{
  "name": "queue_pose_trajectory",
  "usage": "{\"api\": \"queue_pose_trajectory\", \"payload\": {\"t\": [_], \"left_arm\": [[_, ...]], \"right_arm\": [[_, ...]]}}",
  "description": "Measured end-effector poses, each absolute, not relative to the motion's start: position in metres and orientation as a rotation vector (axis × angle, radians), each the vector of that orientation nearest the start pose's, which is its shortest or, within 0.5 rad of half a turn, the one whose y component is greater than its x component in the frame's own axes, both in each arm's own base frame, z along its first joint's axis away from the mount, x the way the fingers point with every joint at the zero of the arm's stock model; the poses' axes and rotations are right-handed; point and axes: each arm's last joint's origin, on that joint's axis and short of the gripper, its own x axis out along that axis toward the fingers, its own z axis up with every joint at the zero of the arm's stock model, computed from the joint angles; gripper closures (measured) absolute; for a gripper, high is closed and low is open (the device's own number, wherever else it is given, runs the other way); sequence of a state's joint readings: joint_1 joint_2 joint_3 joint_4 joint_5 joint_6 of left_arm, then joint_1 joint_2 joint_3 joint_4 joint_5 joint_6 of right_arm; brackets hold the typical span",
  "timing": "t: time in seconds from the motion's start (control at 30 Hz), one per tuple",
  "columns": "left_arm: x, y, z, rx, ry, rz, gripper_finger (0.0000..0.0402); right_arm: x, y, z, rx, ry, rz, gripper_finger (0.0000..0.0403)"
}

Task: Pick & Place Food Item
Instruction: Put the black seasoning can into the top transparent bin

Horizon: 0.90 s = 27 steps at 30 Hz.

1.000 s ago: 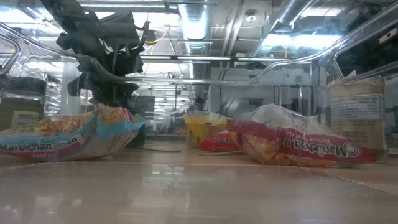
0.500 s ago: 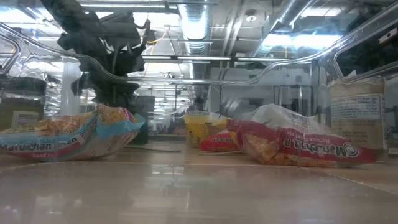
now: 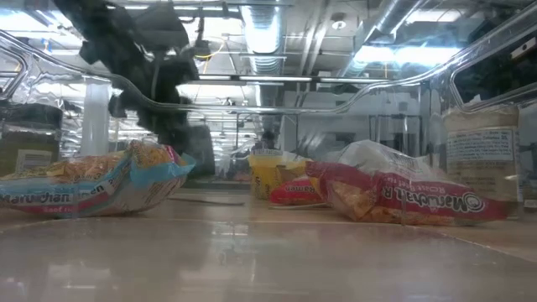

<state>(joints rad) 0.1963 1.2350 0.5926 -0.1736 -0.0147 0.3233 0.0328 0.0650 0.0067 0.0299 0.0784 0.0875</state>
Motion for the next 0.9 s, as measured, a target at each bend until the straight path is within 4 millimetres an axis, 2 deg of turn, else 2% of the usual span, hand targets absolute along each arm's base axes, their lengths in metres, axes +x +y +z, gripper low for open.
{"api": "queue_pose_trajectory", "payload": {"t": [0.2, 0.37, 0.53, 0.63, 0.73, 0.9], "left_arm": [[0.214, 0.043, 0.219, 0.214, 0.638, 0.113, 0.0270], [0.199, 0.041, 0.254, 0.241, 0.409, 0.155, 0.0282], [0.183, 0.043, 0.283, 0.269, 0.208, 0.217, 0.0273], [0.176, 0.047, 0.294, 0.301, 0.131, 0.257, 0.0264], [0.172, 0.054, 0.300, 0.308, 0.078, 0.308, 0.0273], [0.169, 0.069, 0.302, 0.312, 0.061, 0.399, 0.0282]], "right_arm": [[0.101, 0.001, 0.164, 0.086, 0.026, -0.047, 0.0403], [0.101, 0.001, 0.163, 0.086, 0.027, -0.047, 0.0403], [0.101, 0.001, 0.163, 0.086, 0.028, -0.047, 0.0403], [0.101, 0.001, 0.163, 0.086, 0.028, -0.048, 0.0403], [0.101, 0.001, 0.163, 0.086, 0.027, -0.047, 0.0403], [0.101, 0.001, 0.163, 0.086, 0.027, -0.047, 0.0403]]}}
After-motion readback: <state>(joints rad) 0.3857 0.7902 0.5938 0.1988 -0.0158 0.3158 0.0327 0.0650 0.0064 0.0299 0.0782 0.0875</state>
